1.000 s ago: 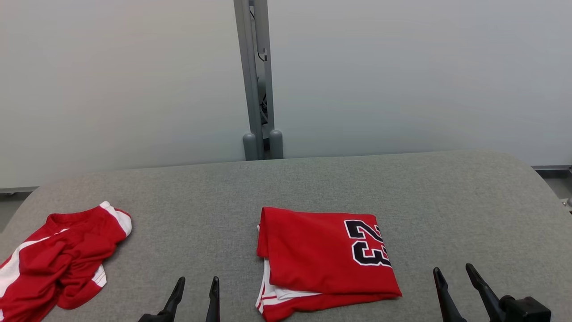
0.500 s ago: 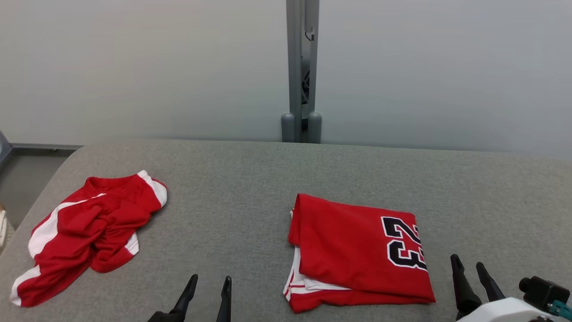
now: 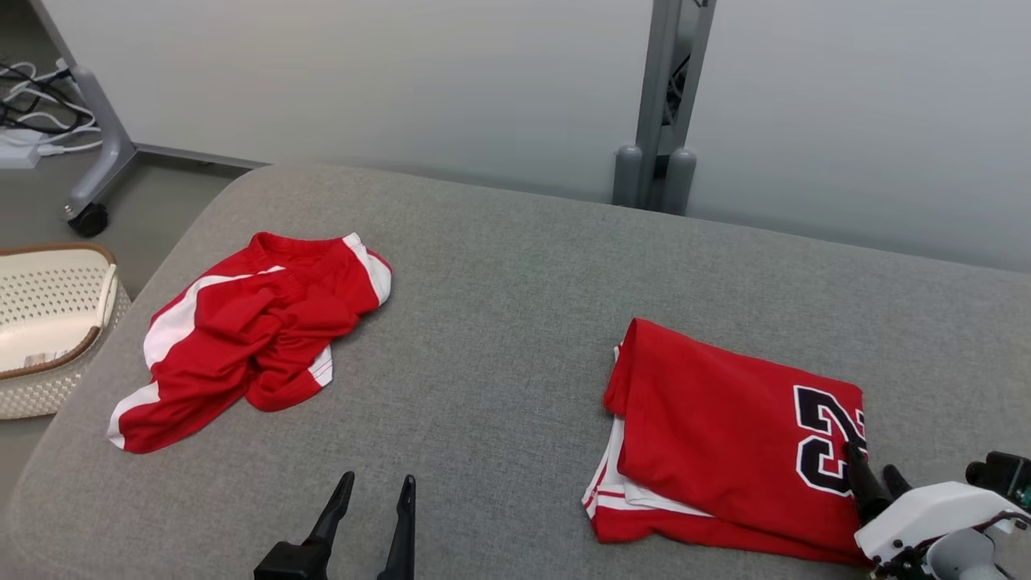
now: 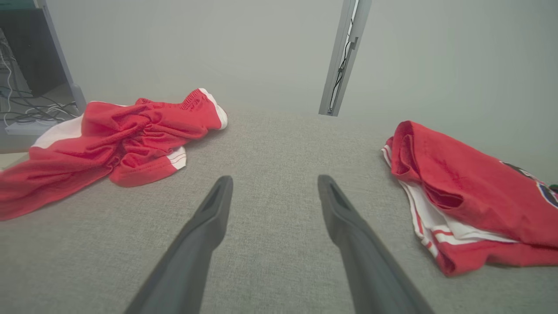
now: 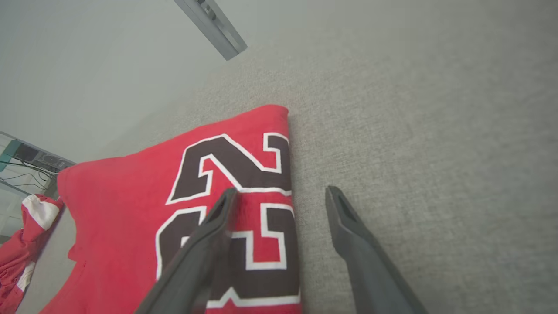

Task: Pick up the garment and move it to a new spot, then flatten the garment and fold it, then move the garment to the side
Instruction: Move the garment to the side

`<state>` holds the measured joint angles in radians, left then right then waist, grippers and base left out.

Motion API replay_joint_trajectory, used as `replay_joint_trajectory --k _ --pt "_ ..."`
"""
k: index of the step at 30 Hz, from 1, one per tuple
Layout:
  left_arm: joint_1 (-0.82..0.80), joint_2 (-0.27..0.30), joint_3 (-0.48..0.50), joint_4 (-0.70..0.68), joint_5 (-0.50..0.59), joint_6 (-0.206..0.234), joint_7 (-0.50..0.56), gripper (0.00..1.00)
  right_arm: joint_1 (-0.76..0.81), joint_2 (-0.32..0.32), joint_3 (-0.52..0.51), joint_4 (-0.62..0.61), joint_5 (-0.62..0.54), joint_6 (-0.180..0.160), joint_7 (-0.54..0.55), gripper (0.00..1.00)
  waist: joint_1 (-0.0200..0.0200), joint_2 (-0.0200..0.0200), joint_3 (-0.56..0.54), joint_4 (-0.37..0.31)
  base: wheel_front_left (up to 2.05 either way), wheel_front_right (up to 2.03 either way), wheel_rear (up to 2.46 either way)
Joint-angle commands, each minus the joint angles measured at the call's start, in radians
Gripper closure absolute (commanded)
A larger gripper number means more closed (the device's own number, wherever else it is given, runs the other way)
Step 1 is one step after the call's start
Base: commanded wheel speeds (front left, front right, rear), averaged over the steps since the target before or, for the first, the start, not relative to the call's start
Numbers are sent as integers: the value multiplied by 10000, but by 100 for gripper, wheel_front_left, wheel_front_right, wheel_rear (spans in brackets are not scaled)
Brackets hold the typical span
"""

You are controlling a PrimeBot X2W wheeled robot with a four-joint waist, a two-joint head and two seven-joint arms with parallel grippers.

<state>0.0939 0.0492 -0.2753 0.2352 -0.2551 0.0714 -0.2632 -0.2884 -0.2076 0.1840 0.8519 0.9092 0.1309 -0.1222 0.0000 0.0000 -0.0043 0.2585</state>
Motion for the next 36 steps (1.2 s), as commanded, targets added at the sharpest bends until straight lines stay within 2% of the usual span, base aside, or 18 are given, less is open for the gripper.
replay_joint_trajectory --k 1,7,8,9,10,11,20,36 --pt "-225 34 18 -70 67 -46 -19 0 -202 -38 96 343 110 -4 165 0 0 0 254 210 0 0 0" --pt "-379 38 -39 -158 9 -20 -17 0 -596 135 561 1356 101 -5 407 0 0 0 539 352 0 0 0" --pt "-427 35 -52 -166 4 -1 -19 0 -620 198 661 1430 127 -5 430 18 0 0 560 354 0 0 0" --pt "-463 35 -56 -171 3 9 -19 0 -633 238 753 1497 148 -5 429 69 0 0 575 347 0 0 0" --pt "-479 35 -51 -174 8 27 -19 0 -640 255 832 1547 164 -4 386 94 0 0 582 330 0 0 0" --pt "-467 35 -37 -178 18 46 -19 0 -661 255 898 1590 158 -4 304 100 0 0 580 302 0 0 0" --pt "-296 34 54 -206 86 16 -17 0 -769 -10 1348 1425 260 -5 -770 100 0 0 415 -470 0 0 0" --pt "-425 37 129 -303 309 -106 -19 0 -1255 -150 2122 1252 -227 -5 -1425 100 0 0 384 -2810 0 0 0"
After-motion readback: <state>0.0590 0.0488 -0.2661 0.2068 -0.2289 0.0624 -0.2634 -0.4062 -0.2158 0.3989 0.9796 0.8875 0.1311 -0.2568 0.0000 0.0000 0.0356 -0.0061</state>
